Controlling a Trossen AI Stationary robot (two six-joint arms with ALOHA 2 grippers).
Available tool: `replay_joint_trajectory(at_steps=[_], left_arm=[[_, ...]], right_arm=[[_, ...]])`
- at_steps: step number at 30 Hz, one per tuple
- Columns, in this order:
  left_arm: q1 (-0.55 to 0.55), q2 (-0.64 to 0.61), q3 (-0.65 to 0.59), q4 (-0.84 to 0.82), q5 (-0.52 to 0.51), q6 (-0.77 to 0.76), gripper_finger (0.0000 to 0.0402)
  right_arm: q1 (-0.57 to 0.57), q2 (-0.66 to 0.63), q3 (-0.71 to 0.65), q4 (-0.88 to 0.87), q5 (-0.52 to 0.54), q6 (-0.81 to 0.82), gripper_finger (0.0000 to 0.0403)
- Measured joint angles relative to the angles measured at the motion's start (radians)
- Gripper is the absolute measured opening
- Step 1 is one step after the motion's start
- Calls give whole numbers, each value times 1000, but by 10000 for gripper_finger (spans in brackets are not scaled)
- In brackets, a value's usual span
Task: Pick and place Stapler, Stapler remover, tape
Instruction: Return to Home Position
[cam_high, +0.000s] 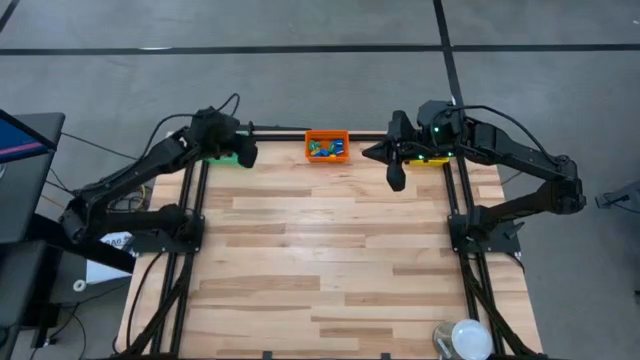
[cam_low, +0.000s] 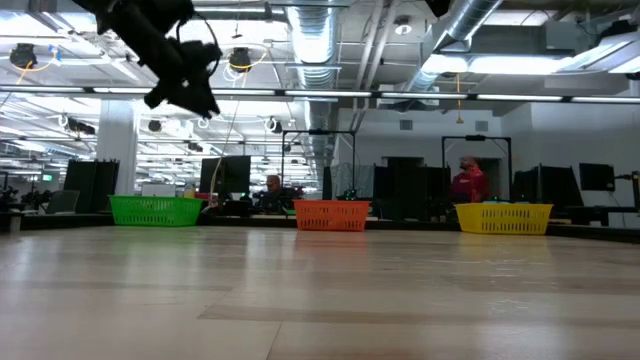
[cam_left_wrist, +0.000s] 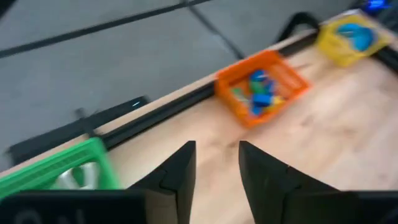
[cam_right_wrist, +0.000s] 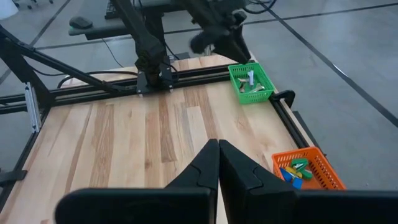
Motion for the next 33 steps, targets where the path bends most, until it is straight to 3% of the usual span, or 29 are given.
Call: replay_joint_trajectory(at_steps=[13,20,33], left_arm=[[-284,-32,0,69,6,-4,47],[-458,-32,0,191,6,-7,8],[-653,-31,0,311,6,4,3]], right_arm=[[0,0,0,-1,0,0,0],[0,0,0,-1,0,0,0],[2,0,0,-5,0,0,0]])
